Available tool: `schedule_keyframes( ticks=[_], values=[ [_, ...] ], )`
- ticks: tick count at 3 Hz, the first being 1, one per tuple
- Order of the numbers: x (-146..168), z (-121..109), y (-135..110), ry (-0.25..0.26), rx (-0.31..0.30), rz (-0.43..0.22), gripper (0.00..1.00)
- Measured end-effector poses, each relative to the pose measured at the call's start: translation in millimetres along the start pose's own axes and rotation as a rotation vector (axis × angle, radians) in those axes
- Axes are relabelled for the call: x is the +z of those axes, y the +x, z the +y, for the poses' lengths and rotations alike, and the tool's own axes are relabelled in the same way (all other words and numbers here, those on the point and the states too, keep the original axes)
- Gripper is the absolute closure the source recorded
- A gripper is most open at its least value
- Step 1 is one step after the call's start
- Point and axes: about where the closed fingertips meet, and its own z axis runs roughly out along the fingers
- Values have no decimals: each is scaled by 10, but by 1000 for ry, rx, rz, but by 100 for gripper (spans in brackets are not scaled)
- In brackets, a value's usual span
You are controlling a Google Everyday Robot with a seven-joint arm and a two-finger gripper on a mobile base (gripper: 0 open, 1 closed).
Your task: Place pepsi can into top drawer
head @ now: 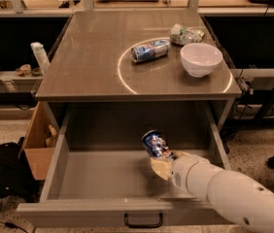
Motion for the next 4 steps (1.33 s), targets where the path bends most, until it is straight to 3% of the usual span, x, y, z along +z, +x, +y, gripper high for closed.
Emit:
schedule_keyframes(
  ticks=[1,2,4],
  values=[
    [142,-108,206,11,24,62,100],
    [142,-108,206,11,24,62,100],
    [142,-108,206,11,24,62,50]
  ],
)
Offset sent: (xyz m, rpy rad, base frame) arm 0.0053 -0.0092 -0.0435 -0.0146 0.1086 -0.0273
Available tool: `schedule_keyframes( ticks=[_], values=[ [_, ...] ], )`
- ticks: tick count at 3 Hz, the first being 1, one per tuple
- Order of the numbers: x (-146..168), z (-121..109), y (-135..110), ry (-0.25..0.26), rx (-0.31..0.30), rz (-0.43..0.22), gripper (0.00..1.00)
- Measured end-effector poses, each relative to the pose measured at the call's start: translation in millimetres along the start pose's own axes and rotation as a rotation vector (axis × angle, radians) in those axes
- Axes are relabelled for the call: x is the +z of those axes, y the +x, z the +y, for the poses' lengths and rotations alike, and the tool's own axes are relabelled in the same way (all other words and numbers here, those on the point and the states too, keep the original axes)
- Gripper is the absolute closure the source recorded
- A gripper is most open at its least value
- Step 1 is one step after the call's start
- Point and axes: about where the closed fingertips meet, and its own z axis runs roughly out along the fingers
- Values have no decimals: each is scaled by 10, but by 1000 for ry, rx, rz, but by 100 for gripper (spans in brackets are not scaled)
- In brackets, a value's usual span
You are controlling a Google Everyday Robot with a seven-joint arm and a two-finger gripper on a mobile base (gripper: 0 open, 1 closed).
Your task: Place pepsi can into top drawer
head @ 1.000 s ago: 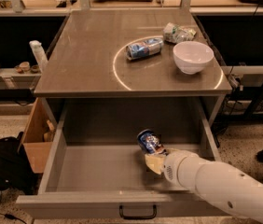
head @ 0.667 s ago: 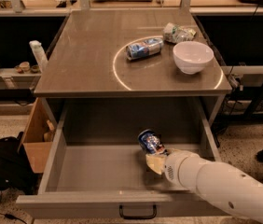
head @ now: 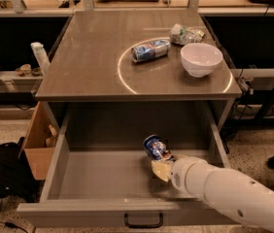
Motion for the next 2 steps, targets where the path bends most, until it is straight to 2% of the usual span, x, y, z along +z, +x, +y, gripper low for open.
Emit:
schedule_keyframes(
  ticks=[2],
  values=[
    [0,0,0,0,0,0,4]
  ],
)
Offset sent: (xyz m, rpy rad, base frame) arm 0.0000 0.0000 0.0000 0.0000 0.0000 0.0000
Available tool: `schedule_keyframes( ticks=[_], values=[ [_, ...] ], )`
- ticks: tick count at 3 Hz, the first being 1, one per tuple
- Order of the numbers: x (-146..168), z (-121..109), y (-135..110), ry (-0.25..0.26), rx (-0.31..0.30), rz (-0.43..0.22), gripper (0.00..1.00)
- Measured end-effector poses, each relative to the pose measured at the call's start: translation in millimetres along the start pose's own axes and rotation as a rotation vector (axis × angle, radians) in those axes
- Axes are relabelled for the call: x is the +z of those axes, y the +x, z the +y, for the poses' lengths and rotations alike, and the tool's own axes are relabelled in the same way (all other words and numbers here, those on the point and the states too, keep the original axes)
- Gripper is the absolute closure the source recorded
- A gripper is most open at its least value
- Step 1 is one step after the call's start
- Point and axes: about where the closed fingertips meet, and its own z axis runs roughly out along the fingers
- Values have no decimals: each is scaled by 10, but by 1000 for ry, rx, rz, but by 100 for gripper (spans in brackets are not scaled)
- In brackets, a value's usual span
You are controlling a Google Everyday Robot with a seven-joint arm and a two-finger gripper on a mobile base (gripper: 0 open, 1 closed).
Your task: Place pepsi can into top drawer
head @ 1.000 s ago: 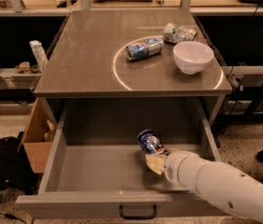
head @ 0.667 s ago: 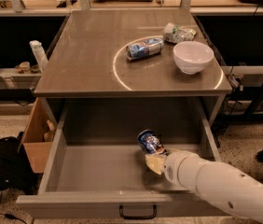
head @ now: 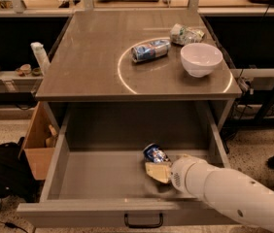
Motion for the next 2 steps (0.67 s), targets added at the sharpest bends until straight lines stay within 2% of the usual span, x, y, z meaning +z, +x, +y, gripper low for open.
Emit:
schedule_keyframes(
  ticks=[2],
  values=[
    [0,0,0,0,0,0,0]
  ],
)
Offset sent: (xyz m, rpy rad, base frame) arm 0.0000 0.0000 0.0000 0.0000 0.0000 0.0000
